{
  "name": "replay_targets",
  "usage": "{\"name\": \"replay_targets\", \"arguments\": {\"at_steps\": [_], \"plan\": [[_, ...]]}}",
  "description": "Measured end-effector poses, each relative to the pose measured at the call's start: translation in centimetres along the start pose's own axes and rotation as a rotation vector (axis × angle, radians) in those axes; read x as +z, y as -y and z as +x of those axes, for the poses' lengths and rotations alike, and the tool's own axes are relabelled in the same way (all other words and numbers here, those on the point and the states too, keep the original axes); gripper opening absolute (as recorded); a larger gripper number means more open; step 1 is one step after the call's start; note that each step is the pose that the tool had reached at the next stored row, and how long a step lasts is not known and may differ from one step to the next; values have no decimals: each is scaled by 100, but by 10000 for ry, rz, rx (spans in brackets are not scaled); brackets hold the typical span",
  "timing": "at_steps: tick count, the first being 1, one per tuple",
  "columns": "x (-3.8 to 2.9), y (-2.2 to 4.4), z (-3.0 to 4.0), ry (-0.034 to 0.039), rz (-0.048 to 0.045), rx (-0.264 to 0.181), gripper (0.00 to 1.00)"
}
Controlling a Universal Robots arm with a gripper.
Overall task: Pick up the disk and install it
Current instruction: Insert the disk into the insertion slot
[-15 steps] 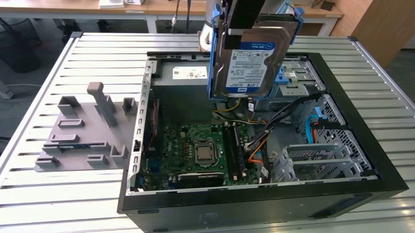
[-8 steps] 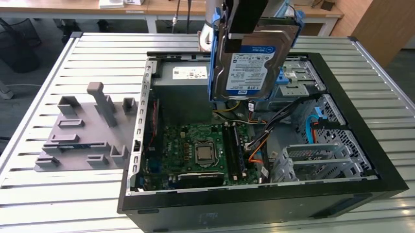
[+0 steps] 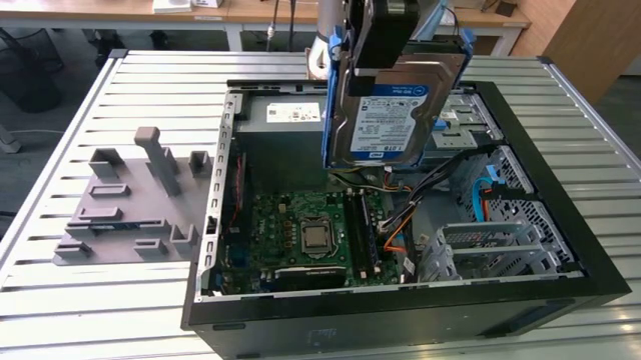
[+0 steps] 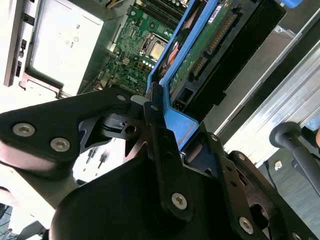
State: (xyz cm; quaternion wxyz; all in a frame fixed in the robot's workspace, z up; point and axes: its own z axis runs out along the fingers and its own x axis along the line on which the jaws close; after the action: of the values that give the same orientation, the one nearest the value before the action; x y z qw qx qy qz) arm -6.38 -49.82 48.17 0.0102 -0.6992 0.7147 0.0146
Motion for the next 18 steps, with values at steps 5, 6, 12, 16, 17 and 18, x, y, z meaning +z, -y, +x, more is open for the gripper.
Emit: {"name": "replay_targets", "arguments": {"at_steps": [5,6,12,16,17,18], "plan": [[12,2,115,12,-1,0,36],[14,3,141,13,-1,0,36],[15,4,221,12,0,2,36],[17,6,238,12,0,-1,36],[22,6,253,14,0,-1,36],[26,5,275,13,0,0,36]]}}
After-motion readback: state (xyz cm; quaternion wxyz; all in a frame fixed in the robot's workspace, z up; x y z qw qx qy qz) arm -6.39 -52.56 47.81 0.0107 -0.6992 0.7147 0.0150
